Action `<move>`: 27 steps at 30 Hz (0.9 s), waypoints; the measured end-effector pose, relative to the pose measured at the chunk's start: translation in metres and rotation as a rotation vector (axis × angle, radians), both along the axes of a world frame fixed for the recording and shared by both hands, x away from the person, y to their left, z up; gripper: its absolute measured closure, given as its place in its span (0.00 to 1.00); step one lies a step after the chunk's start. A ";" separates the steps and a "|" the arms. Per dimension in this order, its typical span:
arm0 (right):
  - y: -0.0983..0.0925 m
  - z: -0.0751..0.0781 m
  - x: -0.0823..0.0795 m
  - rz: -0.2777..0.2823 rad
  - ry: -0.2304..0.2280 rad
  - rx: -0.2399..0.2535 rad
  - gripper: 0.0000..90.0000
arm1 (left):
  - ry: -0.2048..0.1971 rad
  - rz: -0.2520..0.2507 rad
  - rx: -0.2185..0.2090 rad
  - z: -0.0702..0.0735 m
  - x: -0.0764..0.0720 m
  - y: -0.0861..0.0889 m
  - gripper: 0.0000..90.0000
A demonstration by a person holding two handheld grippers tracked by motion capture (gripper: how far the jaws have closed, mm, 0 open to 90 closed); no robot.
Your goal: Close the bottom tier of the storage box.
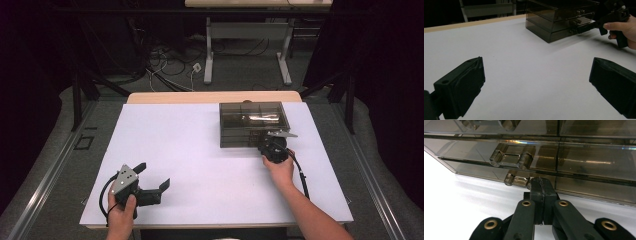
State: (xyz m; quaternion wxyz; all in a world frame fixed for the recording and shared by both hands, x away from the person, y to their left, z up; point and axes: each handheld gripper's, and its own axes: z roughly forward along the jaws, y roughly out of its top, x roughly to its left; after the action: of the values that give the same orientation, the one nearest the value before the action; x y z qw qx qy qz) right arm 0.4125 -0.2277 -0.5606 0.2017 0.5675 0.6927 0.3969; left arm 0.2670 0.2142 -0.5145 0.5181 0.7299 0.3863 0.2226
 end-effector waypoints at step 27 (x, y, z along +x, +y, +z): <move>-0.014 0.023 -0.009 0.098 -0.008 0.111 0.67 | -0.003 -0.004 0.002 0.000 -0.003 0.000 0.00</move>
State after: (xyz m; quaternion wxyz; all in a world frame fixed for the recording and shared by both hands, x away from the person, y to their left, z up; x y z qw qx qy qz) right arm 0.4034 -0.2414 -0.5372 0.1527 0.5418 0.6957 0.4463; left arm 0.2640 0.2145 -0.5141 0.5184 0.7310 0.3839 0.2228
